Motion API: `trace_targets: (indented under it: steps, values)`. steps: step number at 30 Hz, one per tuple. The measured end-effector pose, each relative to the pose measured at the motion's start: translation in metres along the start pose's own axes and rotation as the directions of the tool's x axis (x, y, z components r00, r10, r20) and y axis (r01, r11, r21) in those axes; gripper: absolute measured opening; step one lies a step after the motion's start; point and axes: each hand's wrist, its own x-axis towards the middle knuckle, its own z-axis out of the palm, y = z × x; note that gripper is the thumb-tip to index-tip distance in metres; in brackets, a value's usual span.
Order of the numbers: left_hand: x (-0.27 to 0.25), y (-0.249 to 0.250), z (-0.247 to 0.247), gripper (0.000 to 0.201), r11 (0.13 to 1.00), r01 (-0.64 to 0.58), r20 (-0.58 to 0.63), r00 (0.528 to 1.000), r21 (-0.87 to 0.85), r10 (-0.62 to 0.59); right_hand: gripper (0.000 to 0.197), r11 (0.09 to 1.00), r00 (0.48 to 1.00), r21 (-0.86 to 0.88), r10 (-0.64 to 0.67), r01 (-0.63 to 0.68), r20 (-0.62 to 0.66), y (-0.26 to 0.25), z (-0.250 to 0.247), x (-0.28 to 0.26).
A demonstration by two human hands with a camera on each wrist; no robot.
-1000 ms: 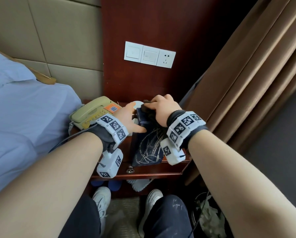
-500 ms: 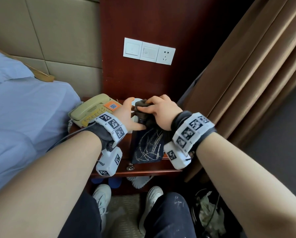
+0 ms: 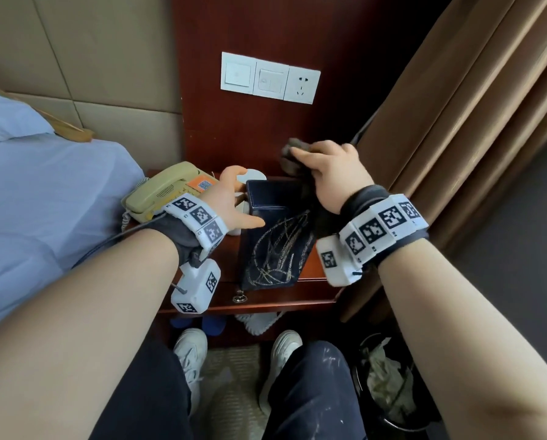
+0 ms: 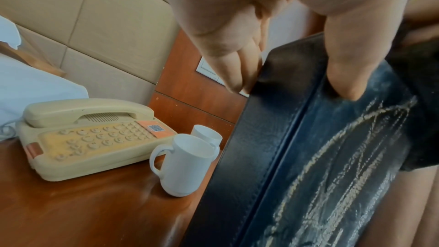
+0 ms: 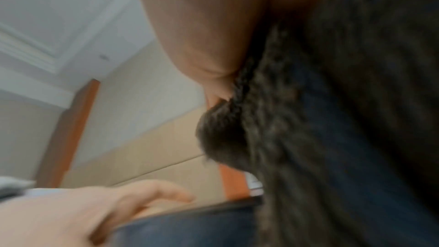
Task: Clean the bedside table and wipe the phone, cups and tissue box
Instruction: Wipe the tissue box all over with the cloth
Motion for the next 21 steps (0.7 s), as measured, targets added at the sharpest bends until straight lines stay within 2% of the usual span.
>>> trace_targets:
  steps: [2, 4, 7, 10, 13, 16, 19, 21]
  values:
    - [0.001, -0.002, 0.001, 0.093, 0.999, -0.008, -0.004, 1.0, -0.051, 0.008, 0.056, 0.985, 0.982, -0.07, -0.152, 0.161, 0.112, -0.018, 0.011, -0.004]
    - [0.001, -0.003, 0.001, 0.089, 0.999, -0.004, 0.004, 1.0, -0.05, 0.004, 0.057, 0.975, 0.965, -0.112, -0.168, 0.193, 0.199, -0.016, 0.019, -0.008]
    - [0.003, -0.005, 0.002, 0.083, 0.998, -0.014, 0.011, 1.0, -0.055, 0.015, 0.056, 0.996, 0.986, -0.076, -0.031, 0.045, 0.166, 0.02, 0.019, -0.011]
    - [0.004, -0.003, -0.001, 0.084, 0.998, -0.008, 0.045, 0.999, -0.057, 0.01, 0.061, 0.988, 0.961, -0.073, 0.149, -0.135, 0.232, 0.071, 0.022, -0.021]
    - [0.007, 0.002, -0.005, 0.104, 0.998, -0.038, 0.091, 0.995, 0.04, 0.035, 0.054, 0.961, 0.945, -0.023, 0.275, -0.275, 0.18, 0.099, 0.032, -0.042]
    - [0.01, 0.017, -0.006, 0.1, 0.965, -0.123, 0.145, 0.985, 0.23, 0.091, 0.051, 0.957, 0.941, 0.014, 0.281, -0.289, 0.19, 0.107, 0.047, -0.054]
    - [0.015, 0.036, -0.003, 0.091, 0.902, -0.27, 0.27, 0.945, 0.337, 0.183, 0.05, 0.954, 0.936, 0.069, 0.271, -0.293, 0.227, 0.109, 0.062, -0.056]
    - [0.014, 0.049, -0.003, 0.086, 0.827, -0.298, 0.322, 0.935, 0.476, 0.151, 0.05, 0.95, 0.935, 0.103, 0.265, -0.295, 0.234, 0.112, 0.071, -0.055]
